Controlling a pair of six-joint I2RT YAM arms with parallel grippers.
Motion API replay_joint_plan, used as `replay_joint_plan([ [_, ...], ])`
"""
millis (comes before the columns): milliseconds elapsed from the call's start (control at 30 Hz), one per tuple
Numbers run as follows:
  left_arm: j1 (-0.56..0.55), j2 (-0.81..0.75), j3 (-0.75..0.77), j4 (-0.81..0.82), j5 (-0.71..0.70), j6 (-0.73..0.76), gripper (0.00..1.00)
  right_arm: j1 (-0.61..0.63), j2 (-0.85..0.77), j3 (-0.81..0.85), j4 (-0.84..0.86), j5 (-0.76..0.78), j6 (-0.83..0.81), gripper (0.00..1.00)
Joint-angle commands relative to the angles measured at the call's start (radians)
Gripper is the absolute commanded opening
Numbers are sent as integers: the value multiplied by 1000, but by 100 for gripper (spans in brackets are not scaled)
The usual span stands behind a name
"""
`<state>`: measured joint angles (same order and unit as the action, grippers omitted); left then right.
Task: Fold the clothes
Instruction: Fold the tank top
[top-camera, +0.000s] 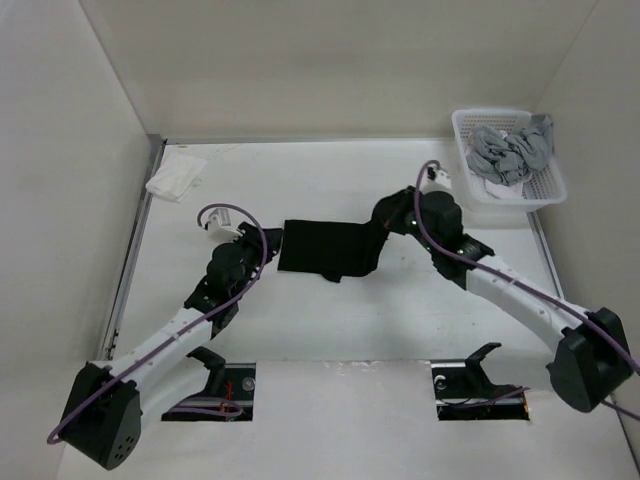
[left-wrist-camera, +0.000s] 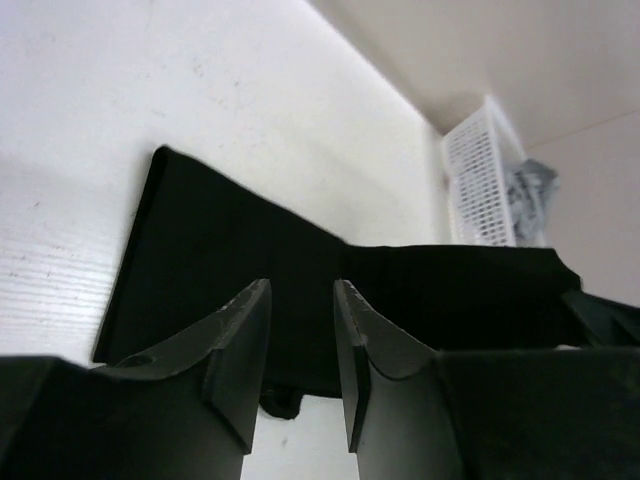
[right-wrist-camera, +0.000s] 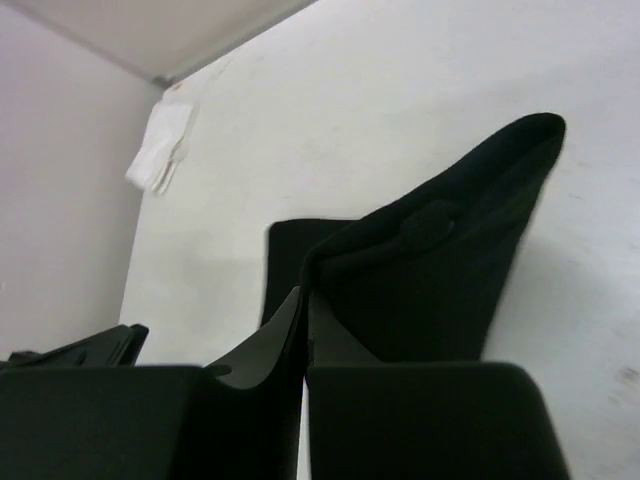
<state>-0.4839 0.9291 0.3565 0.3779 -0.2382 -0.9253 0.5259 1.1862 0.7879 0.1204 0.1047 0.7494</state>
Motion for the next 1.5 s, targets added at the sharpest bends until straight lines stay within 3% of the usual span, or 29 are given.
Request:
replay_joint_plan([
  [0,26,-128,-14,-9,22,-9,33,125,132,182,-146,108,-133,3],
  [300,172,-357,-56,-180,99,-23,43,361,680,703,-444,119,-197,9],
  [333,196,-371,-59,-192,111,-26,43,378,723,744,-449,119,-191,13],
  [400,239,-389,-60,-204,135,-35,44,407,773,799,-443,131,-162,32],
  [467,279,-397,-59,-209,161,-43,44,421,758,797,-382,127,-121,38],
  [567,302,-377,-53,-197,180,-53,44,427,656,694,-233,90,-82,45],
  [700,261,-291,-44,-136,181,-58,45,385,482,474,-116,107,-56,44],
  [867,147,-126,-5,-70,163,-26,46,314,255,118,26,127,-47,7],
  [1000,55,-3,29,-73,133,57,49,208,-24,-232,212,156,-30,3],
  [1067,44,11,27,-92,102,83,51,136,-144,-352,257,170,-16,11],
  [1200,86,-25,10,-210,28,97,59,-48,-289,-502,314,168,-10,56],
  [1233,98,-35,6,-241,11,100,60,-83,-296,-516,323,164,-9,64],
  [1300,130,-59,-8,-284,-18,106,62,-135,-289,-530,352,155,-12,71],
  [1467,228,-99,-11,-390,-36,112,64,-172,-260,-576,415,141,-10,75],
])
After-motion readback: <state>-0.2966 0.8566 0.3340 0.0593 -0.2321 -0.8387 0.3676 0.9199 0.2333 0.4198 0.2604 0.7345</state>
